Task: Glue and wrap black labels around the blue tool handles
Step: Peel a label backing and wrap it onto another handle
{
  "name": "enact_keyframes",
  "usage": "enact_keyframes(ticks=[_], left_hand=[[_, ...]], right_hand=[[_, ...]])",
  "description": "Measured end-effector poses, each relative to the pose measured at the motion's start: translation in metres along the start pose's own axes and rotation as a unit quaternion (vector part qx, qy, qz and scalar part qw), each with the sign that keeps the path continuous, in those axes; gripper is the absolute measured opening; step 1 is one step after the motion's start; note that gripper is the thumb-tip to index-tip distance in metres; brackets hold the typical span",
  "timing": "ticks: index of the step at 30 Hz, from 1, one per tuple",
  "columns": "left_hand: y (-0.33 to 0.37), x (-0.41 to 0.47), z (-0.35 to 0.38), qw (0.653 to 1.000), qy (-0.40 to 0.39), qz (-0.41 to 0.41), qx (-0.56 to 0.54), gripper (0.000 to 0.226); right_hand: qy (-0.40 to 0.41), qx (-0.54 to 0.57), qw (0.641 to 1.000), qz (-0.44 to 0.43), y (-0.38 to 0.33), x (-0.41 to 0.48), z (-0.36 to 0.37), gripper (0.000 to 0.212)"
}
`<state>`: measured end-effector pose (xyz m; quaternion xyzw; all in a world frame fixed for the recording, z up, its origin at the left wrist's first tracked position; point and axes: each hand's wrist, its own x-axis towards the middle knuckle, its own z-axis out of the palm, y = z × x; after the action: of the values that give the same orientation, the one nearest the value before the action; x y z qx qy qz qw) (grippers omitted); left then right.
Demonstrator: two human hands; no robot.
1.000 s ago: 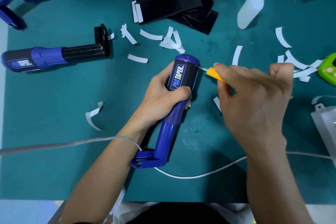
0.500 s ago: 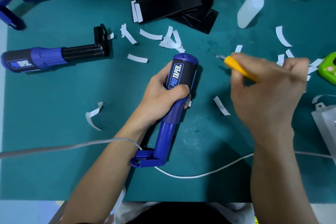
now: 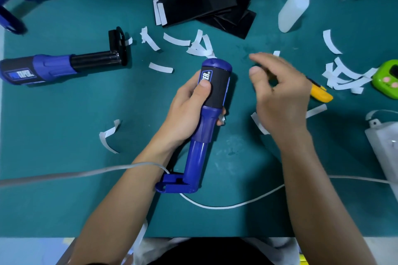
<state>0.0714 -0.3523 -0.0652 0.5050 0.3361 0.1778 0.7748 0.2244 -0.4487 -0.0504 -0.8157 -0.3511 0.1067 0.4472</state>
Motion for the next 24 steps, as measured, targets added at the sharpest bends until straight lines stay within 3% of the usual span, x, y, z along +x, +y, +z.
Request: enact_keyframes(ticks=[2,5,14,18,21,24], left_hand=[[0.000,0.000,0.000,1.000,-0.003,0.008,0.013,0.037],[0.000,0.001,0.000,0.999,-0.010,0.014,0.033,0.034],[0.000,0.001,0.001,0.998,-0.034,0.018,0.044,0.044],[-0.002,0.000,0.000,0.999,-0.013,0.012,0.044,0.041],[-0.003,0.000,0.002,1.000,0.021,0.001,0.007,0.043],[0.000,-0.002,0.003,0.992,0.103,-0.027,-0.068,0.047]], right_hand=[[-0.051,0.151,0.986,0.057,-0.009,0.000,0.007,0.025],[-0.099,0.218,0.968,0.078,-0.010,0.002,0.014,0.024],[-0.075,0.239,0.965,0.082,0.001,0.003,0.023,0.019],[-0.112,0.264,0.949,0.129,0.000,-0.001,0.024,0.024],[-0.134,0.283,0.936,0.162,-0.007,-0.008,0.023,0.037],[-0.152,0.251,0.942,0.161,-0.013,-0.018,0.022,0.048]])
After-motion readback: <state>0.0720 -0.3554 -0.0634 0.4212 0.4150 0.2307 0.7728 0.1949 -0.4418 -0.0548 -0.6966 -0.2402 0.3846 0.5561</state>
